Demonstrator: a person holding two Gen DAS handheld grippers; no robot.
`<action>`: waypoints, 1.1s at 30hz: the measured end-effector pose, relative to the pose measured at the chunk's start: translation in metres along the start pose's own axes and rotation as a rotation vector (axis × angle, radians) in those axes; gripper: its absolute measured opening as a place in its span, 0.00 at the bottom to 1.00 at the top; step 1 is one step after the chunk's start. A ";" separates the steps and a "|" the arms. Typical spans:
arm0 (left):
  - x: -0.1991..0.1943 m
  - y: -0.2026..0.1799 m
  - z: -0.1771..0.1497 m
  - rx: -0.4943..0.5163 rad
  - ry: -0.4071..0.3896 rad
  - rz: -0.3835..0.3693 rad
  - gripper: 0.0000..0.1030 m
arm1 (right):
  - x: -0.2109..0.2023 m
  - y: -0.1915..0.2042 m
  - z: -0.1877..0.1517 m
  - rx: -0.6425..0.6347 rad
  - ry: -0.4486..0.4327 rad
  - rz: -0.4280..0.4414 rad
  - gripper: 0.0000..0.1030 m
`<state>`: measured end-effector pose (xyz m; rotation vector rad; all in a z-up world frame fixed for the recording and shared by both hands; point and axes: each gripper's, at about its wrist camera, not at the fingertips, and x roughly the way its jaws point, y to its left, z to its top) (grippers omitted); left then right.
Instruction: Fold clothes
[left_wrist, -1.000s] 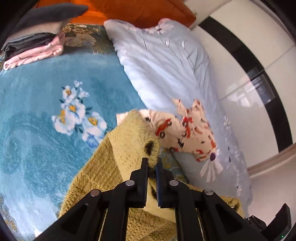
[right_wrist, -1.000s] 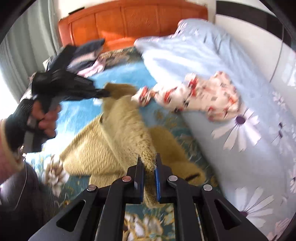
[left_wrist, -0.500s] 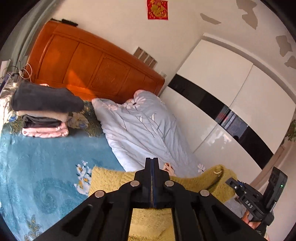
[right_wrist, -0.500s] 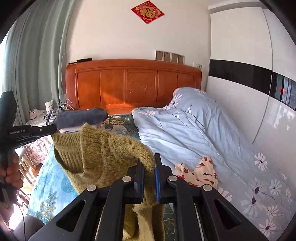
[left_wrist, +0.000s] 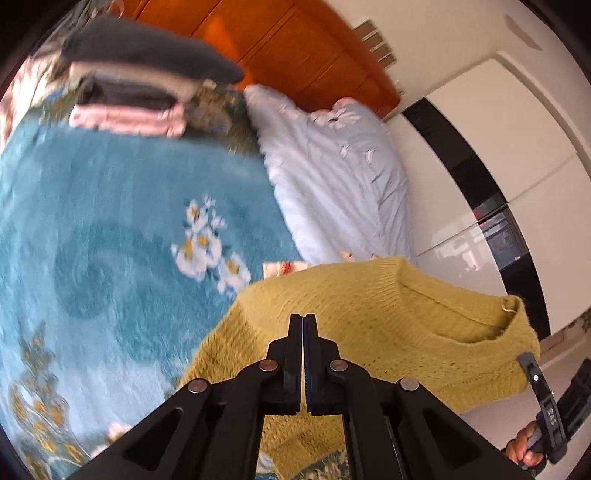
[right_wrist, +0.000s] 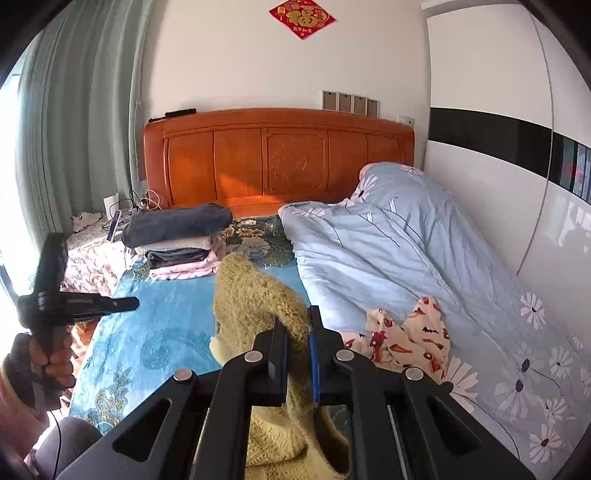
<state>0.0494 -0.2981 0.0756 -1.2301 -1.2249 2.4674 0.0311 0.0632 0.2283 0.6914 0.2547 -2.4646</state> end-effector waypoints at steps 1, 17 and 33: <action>0.020 0.007 -0.004 -0.034 0.047 -0.010 0.03 | 0.001 -0.004 -0.007 0.003 0.017 -0.005 0.09; 0.225 0.021 -0.002 0.201 0.291 0.254 0.60 | 0.009 -0.140 -0.159 0.416 0.282 -0.150 0.09; 0.109 0.024 -0.028 0.137 0.032 0.130 0.07 | 0.038 -0.145 -0.112 0.383 0.262 -0.148 0.09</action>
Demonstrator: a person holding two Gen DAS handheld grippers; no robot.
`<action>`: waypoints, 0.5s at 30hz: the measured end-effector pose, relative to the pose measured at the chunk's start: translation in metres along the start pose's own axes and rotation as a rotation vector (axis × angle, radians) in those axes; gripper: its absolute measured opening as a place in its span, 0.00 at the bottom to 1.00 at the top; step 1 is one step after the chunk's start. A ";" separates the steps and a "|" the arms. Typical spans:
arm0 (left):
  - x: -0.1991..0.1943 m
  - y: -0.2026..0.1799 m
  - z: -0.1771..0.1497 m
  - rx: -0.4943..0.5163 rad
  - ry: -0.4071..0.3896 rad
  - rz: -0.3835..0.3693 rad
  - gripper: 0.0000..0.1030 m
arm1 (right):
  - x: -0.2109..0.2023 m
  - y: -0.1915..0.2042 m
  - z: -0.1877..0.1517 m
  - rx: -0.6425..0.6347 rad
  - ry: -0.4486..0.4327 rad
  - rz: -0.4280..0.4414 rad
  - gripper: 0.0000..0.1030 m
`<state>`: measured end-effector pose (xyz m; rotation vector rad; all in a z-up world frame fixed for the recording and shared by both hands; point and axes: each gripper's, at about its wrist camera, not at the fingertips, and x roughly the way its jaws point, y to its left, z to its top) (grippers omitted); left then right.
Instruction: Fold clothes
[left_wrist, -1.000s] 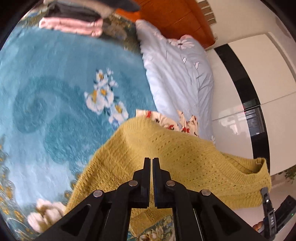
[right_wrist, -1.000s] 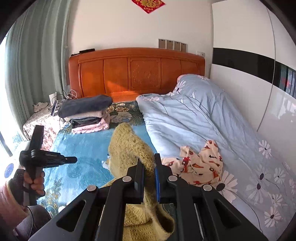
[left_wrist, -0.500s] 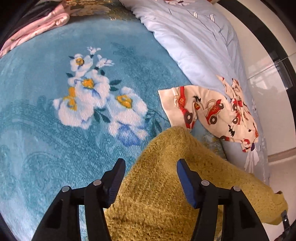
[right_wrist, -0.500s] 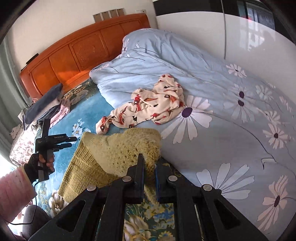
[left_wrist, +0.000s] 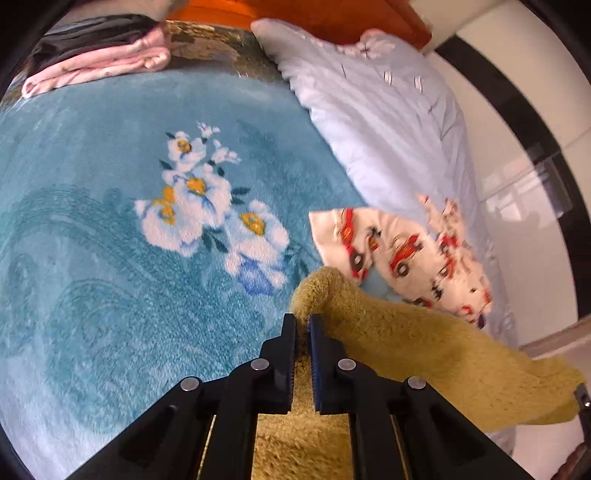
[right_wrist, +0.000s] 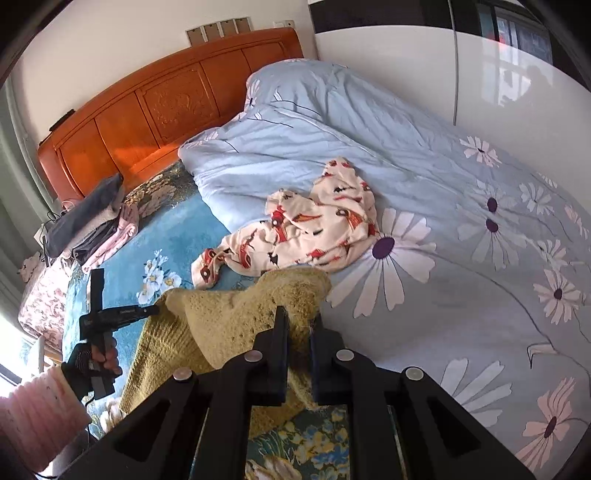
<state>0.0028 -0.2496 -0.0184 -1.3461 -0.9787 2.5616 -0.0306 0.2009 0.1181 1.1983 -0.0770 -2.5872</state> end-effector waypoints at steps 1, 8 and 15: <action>-0.019 0.001 -0.002 -0.012 -0.035 -0.020 0.07 | -0.003 0.008 0.009 -0.022 -0.016 0.000 0.09; -0.150 0.006 -0.017 -0.072 -0.258 -0.163 0.07 | -0.049 0.069 0.063 -0.160 -0.215 0.025 0.09; -0.281 0.000 -0.042 -0.027 -0.388 -0.330 0.07 | -0.123 0.115 0.099 -0.283 -0.414 0.023 0.09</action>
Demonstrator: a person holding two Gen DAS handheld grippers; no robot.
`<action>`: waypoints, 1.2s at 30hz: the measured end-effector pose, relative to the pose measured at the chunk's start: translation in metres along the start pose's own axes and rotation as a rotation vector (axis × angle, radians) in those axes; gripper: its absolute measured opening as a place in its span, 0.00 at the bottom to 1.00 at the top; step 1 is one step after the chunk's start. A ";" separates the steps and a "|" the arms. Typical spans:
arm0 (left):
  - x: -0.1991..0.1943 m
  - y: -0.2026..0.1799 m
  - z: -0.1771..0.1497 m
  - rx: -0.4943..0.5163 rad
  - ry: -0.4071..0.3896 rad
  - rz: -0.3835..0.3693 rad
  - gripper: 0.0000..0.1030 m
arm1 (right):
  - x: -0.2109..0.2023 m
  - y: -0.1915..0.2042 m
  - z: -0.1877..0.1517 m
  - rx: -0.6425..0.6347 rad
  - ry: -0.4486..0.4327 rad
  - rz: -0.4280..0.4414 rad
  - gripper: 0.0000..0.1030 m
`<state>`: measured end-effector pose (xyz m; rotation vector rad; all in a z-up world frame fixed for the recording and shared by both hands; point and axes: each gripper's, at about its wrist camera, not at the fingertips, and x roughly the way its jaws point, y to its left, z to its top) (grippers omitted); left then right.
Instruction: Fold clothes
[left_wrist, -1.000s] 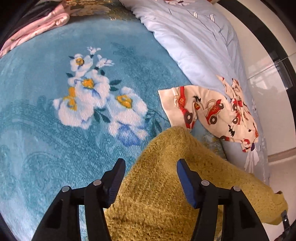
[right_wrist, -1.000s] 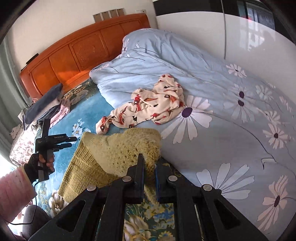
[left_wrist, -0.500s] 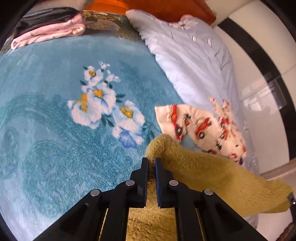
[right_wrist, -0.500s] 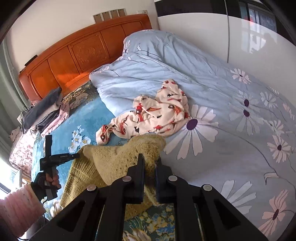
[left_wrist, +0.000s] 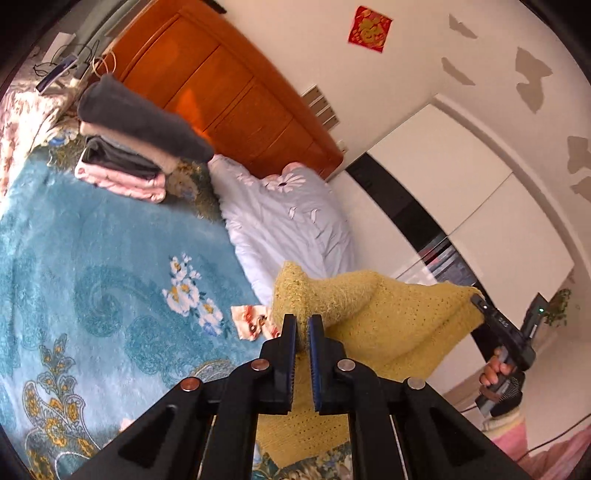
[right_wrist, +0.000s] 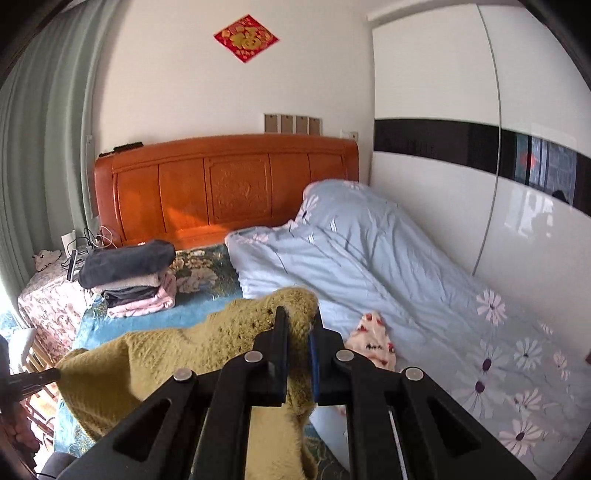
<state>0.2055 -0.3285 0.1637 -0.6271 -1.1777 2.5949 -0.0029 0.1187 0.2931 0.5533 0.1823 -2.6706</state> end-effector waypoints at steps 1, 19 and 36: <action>-0.014 -0.004 0.003 0.001 -0.016 -0.017 0.07 | -0.005 0.006 0.014 -0.024 -0.030 0.002 0.09; 0.031 0.145 -0.018 -0.216 0.012 0.343 0.05 | 0.274 0.217 -0.017 -0.182 0.396 0.214 0.09; 0.090 0.263 -0.056 -0.478 0.144 0.568 0.07 | 0.394 0.233 -0.103 -0.208 0.614 -0.029 0.10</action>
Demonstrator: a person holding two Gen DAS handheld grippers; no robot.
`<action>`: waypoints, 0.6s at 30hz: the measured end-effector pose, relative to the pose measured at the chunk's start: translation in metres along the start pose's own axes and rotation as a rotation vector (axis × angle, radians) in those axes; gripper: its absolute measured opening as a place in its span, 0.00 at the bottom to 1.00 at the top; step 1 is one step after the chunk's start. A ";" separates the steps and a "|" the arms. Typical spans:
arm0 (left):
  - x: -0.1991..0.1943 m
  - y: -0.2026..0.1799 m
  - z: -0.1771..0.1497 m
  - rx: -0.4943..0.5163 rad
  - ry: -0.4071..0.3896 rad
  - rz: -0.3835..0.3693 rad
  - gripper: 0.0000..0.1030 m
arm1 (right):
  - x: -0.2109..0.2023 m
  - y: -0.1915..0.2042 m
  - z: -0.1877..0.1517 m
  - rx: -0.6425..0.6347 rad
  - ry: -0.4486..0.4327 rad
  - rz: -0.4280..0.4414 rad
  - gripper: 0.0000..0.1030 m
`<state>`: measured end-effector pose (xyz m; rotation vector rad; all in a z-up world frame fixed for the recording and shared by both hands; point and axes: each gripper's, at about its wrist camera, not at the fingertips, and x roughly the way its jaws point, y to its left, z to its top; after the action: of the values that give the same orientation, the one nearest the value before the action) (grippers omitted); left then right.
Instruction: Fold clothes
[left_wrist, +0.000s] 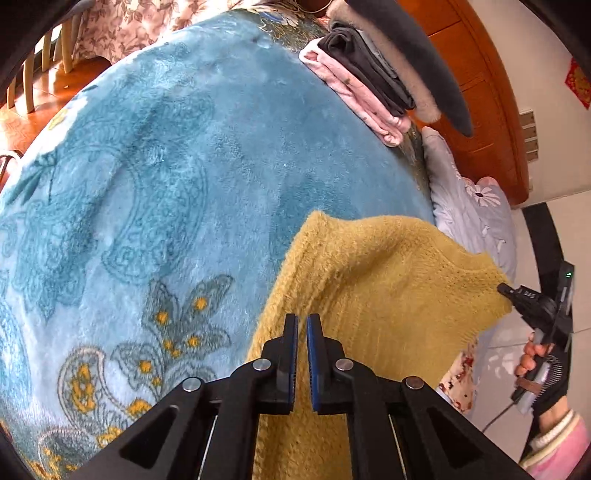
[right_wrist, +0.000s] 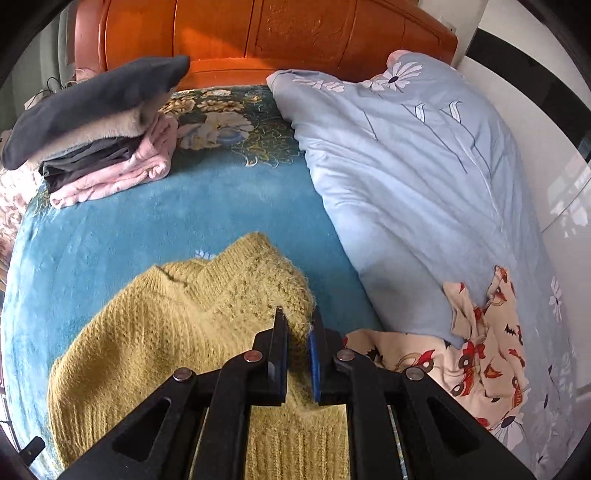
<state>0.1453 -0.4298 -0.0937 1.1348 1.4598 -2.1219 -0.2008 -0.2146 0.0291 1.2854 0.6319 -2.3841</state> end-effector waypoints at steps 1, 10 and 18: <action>0.007 0.002 -0.001 -0.004 0.017 0.007 0.08 | 0.000 0.001 0.005 -0.001 0.001 -0.011 0.10; 0.028 0.004 -0.019 0.032 0.143 -0.006 0.19 | -0.013 -0.017 -0.026 -0.020 0.044 -0.024 0.56; 0.024 0.003 -0.021 0.025 0.180 -0.027 0.29 | -0.017 -0.074 -0.116 0.019 0.191 0.028 0.57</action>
<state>0.1413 -0.4083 -0.1177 1.3531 1.5366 -2.1079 -0.1497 -0.0881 0.0027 1.5332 0.6413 -2.2673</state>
